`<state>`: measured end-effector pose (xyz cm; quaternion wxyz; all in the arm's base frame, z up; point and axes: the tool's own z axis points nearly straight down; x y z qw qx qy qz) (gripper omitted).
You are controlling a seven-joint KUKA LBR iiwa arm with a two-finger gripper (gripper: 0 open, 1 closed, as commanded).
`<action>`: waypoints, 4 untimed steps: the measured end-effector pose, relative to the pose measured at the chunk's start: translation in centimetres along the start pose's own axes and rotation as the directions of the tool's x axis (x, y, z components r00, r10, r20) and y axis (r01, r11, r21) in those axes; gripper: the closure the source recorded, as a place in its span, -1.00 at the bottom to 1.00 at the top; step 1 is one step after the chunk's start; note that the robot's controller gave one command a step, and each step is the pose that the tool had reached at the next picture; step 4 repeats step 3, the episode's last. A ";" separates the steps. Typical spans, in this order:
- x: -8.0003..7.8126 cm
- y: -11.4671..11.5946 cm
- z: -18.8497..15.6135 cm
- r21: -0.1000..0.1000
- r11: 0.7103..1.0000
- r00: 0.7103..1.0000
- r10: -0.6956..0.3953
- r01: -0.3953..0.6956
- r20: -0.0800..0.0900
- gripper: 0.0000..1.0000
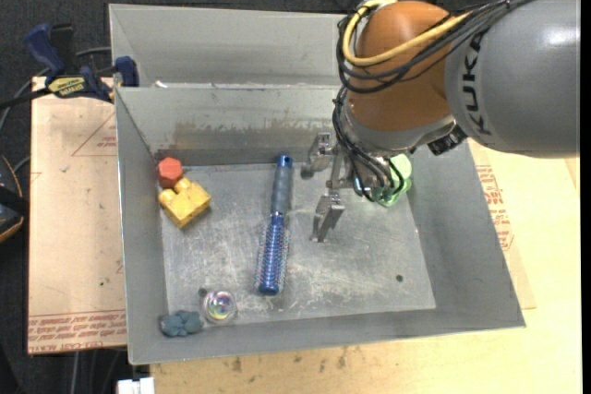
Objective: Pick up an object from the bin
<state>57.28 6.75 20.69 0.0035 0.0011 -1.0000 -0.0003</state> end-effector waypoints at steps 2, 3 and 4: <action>1.3 1.6 11.5 0.002 0.911 0.911 -0.413 0.413 0.009 1.00; 1.4 2.0 -0.2 0.004 0.934 0.934 -0.357 0.357 0.016 1.00; 1.4 2.0 -0.2 0.004 0.934 0.934 -0.357 0.357 0.016 1.00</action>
Offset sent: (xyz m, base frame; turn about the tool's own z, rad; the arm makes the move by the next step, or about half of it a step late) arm -0.0161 0.0182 -0.1329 -0.4545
